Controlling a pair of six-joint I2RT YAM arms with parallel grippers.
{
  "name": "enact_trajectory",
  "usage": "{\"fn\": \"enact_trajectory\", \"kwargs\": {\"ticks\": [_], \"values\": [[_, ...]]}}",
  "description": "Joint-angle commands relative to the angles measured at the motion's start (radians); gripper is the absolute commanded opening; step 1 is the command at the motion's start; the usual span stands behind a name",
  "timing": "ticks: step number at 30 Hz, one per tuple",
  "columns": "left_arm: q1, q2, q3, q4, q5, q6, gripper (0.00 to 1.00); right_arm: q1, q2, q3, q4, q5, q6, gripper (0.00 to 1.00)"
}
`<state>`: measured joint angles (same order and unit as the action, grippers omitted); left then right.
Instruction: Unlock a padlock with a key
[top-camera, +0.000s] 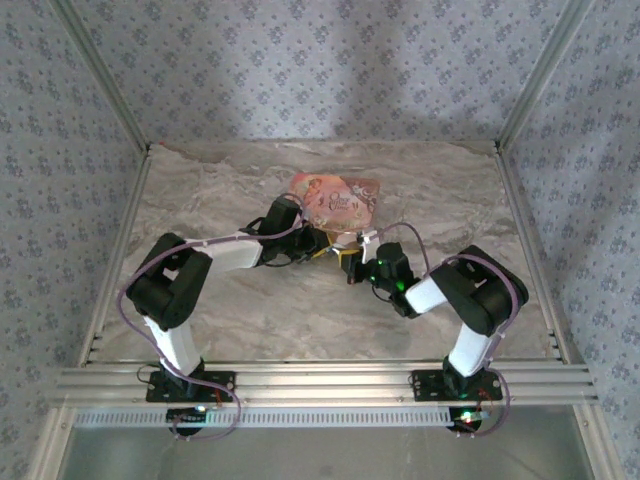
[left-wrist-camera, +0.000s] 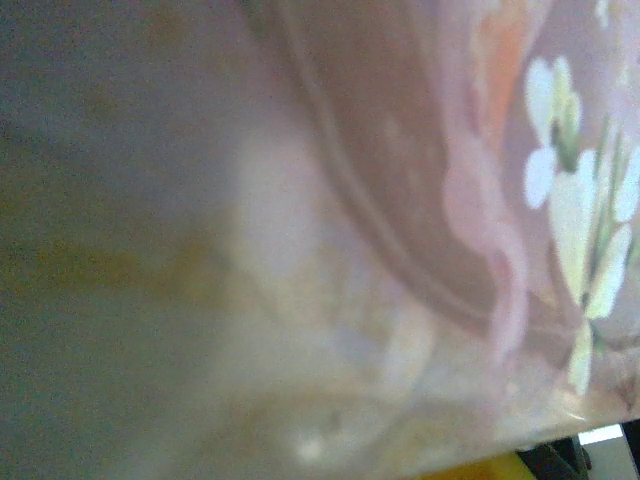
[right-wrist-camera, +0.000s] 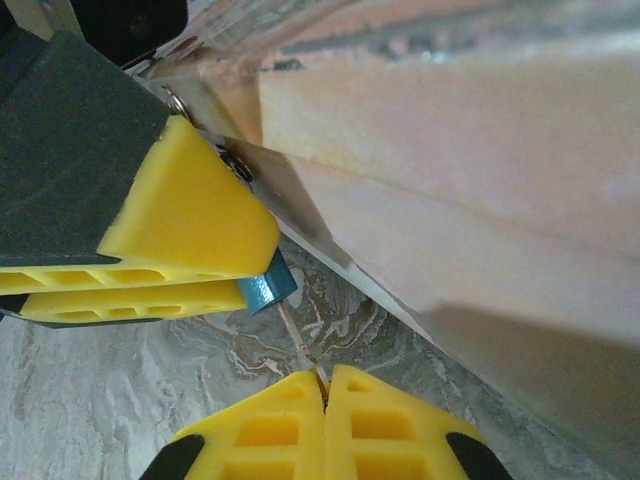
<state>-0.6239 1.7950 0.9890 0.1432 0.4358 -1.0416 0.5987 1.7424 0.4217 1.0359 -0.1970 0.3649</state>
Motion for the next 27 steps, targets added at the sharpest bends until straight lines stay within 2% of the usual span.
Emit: {"fn": "enact_trajectory", "kwargs": {"ticks": [1, 7, 16, 27], "values": [[-0.028, -0.032, 0.039, 0.021, 0.107, -0.048, 0.1, 0.033, 0.031, 0.024, -0.053, -0.027, -0.03, 0.0], [-0.033, -0.032, 0.045, 0.012, 0.109, -0.09, 0.1, 0.034, 0.016, 0.004, -0.05, 0.003, -0.042, 0.0], [-0.033, -0.039, 0.045, 0.017, 0.069, -0.131, 0.06, 0.027, -0.109, -0.096, -0.078, 0.037, -0.043, 0.0], [-0.032, -0.037, 0.048, 0.01, 0.066, -0.143, 0.06, 0.026, -0.078, -0.068, -0.031, 0.019, -0.024, 0.0]]}}
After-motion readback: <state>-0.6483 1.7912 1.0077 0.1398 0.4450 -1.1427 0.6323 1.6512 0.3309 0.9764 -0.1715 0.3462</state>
